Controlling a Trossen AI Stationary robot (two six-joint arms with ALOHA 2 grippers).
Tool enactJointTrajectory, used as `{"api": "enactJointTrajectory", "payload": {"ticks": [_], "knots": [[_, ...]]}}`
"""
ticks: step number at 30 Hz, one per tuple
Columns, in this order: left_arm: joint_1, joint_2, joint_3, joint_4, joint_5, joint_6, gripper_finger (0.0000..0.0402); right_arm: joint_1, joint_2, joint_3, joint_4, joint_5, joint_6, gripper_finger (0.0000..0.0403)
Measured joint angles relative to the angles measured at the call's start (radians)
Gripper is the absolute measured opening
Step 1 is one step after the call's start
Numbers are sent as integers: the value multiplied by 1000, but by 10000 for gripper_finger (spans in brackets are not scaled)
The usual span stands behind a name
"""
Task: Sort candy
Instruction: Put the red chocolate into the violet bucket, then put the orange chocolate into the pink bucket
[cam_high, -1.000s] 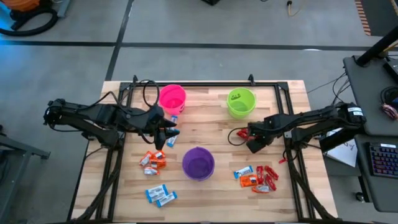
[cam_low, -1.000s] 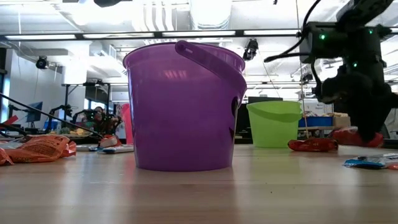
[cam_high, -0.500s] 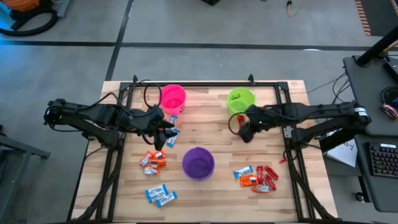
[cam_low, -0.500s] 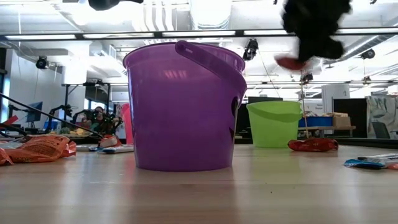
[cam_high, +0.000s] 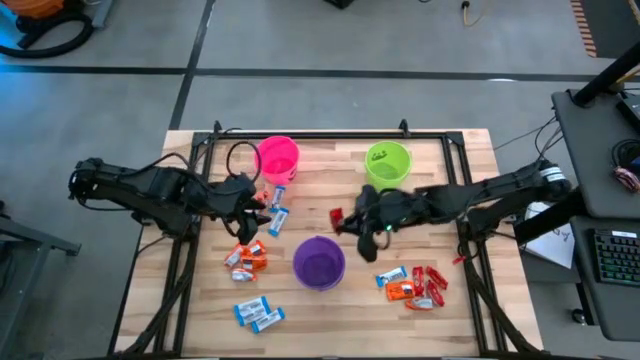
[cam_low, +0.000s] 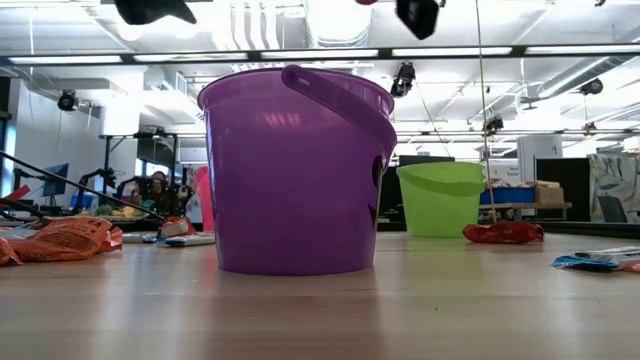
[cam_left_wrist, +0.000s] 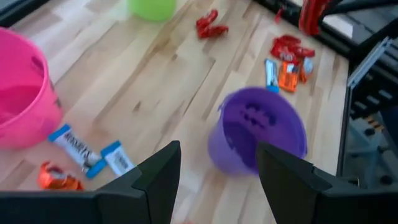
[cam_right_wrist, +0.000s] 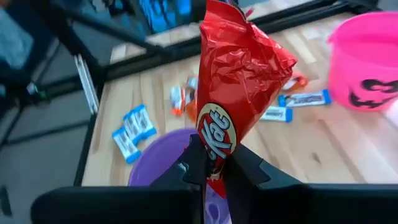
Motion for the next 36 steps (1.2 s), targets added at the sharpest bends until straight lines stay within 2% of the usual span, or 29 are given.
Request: {"api": "enactJointTrajectory", "payload": {"ticks": [11,19,30,36], "knots": [[-131,-95,0,-138,1,-61,191,71,229,113,-9,0,10,30],[-231,-66,0,-146,0,-85,191,71,330,190,-54,1,37,70],[-331,9,0,-157,0,-73,191,71,333,207,-105,2,85,142],[-363,45,0,-156,0,-46,191,66,299,212,-181,4,94,160]]}}
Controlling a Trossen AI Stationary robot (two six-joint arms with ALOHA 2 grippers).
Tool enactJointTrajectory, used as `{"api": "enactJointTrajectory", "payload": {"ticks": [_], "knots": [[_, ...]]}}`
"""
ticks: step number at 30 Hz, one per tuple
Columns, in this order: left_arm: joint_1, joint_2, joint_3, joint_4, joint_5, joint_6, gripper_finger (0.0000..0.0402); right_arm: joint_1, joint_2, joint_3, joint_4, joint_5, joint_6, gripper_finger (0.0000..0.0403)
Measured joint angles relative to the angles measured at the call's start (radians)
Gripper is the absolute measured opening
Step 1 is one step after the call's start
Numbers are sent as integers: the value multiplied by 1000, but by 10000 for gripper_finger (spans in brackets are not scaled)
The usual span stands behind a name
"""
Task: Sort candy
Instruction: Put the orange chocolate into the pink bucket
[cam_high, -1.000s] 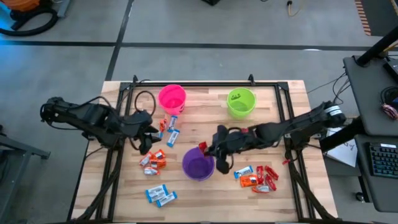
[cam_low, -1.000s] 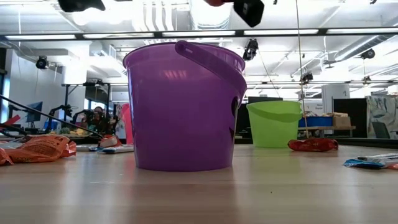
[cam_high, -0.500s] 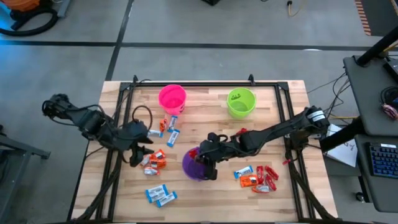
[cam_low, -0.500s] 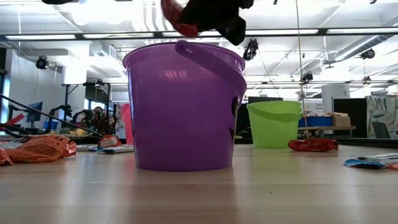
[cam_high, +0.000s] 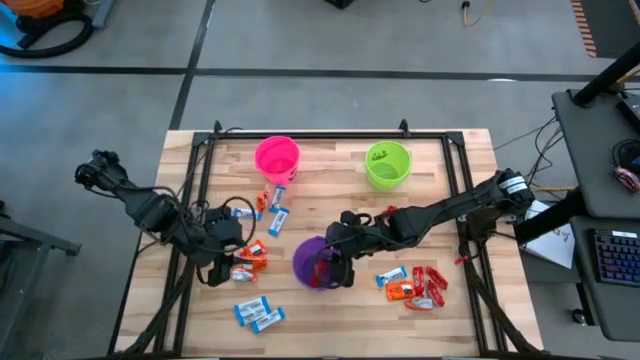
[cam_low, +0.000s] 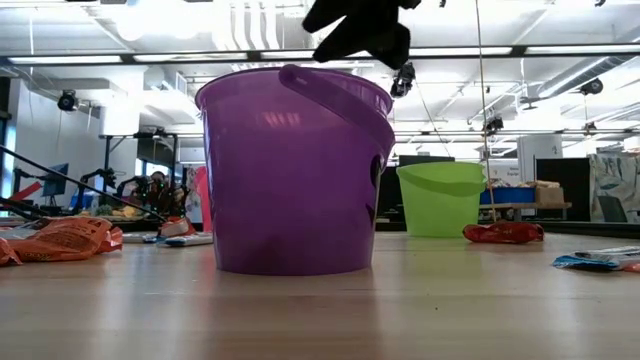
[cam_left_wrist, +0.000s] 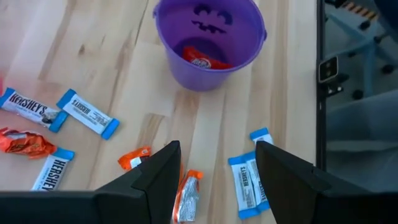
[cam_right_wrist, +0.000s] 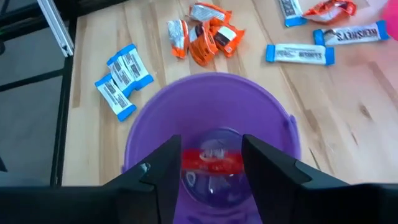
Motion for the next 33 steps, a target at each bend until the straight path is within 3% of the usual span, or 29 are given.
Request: {"api": "enactJointTrajectory", "payload": {"ticks": [11,20,26,33], "knots": [[-9,116,-52,39,1,28,188,-9,-128,0,-171,123,-47,162],[-8,99,-347,445,168,-5,126,-15,-204,0,-213,187,-123,162],[-5,110,-448,529,168,-29,97,-22,-237,-1,-223,189,-160,160],[-4,146,-457,523,130,-30,106,-43,-265,-1,-222,209,-177,162]]}}
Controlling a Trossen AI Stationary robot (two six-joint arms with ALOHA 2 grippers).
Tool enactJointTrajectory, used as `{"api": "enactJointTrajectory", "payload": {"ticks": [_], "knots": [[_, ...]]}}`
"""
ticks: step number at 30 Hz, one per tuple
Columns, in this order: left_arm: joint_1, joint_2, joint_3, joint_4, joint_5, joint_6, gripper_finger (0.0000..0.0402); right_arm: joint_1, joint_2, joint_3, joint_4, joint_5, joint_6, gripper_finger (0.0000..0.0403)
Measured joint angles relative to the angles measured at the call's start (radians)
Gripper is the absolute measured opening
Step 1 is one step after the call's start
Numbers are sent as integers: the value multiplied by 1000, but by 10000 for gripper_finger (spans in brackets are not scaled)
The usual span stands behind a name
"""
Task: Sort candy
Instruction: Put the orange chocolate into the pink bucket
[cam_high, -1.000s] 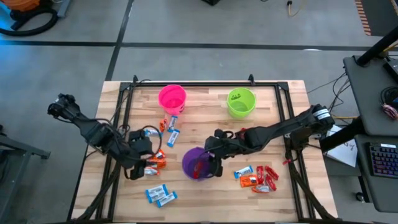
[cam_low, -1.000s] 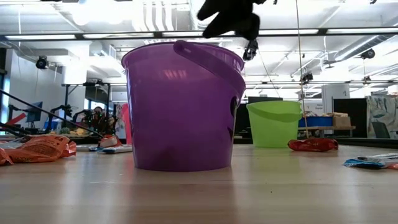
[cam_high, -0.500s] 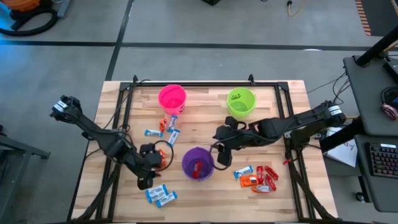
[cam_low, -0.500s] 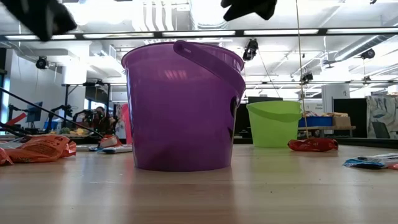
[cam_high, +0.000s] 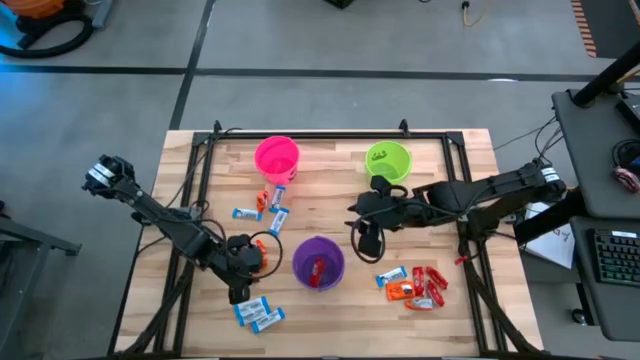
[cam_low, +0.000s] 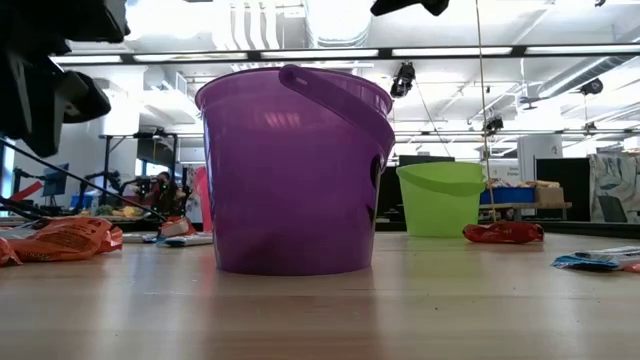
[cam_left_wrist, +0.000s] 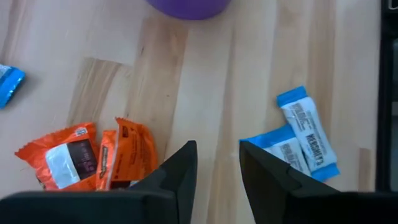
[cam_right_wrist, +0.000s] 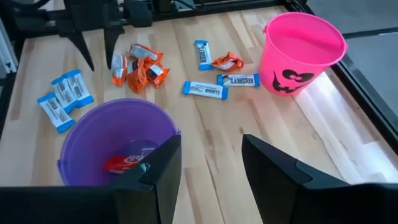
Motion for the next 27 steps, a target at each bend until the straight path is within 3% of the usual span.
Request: {"api": "enactJointTrajectory", "payload": {"ticks": [6,15,27], "knots": [[3,33,0,0,-7,3,135,-14,-3,0,-1,0,-13,165],[15,50,0,-79,-100,101,194,-16,-3,0,-1,-2,5,167],[52,40,-97,-34,-102,88,180,-16,-3,-2,-4,-2,8,167]]}}
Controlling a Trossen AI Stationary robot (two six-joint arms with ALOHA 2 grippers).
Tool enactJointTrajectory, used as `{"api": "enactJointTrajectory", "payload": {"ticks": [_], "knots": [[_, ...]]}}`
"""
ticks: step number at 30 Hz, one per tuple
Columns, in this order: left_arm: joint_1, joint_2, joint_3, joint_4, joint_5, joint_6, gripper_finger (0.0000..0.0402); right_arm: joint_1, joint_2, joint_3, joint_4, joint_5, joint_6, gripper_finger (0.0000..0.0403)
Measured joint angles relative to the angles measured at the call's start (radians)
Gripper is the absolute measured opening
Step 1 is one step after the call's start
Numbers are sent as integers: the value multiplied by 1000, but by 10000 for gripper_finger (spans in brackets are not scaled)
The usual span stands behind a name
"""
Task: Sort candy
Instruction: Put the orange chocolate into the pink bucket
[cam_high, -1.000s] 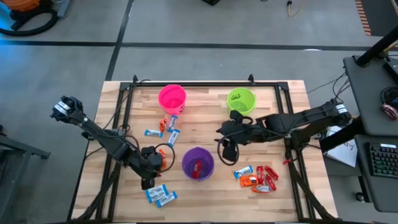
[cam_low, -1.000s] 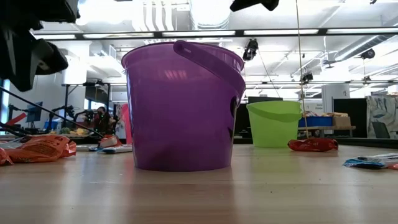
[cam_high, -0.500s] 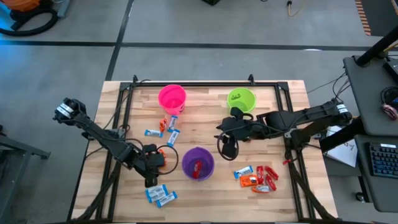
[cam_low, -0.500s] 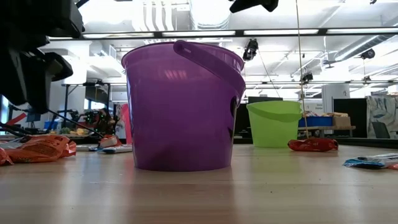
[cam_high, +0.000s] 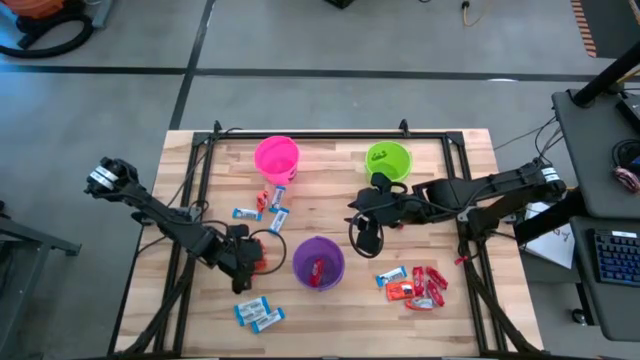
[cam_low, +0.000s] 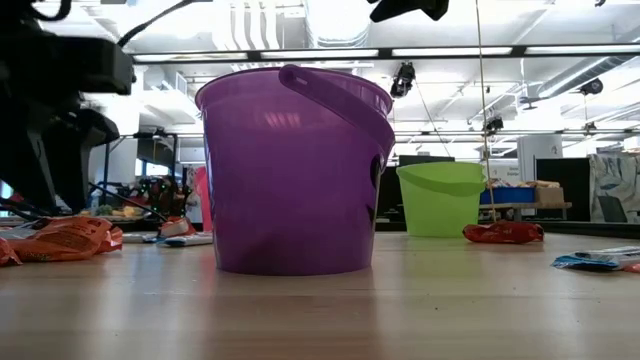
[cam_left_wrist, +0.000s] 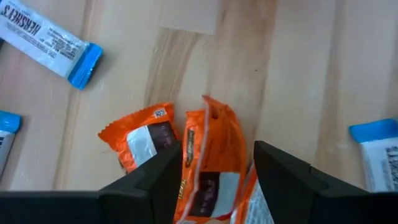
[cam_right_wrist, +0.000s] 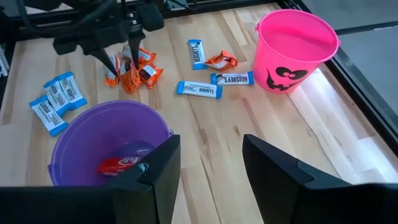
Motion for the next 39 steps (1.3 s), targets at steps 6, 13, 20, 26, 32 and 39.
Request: {"api": "enactJointTrajectory", "payload": {"ticks": [6,13,20,26,32,39], "knots": [[15,0,-53,10,-2,-44,168,0,0,0,-1,0,0,167],[15,0,-41,17,-1,-8,145,0,0,0,-28,0,16,167],[15,0,-29,18,-2,10,109,0,0,0,-47,0,24,167],[15,3,-39,19,0,0,95,0,0,0,-47,0,19,167],[15,13,-39,40,22,0,84,0,0,0,-46,0,13,167],[15,33,-39,46,34,0,73,0,0,0,-46,0,8,167]]}}
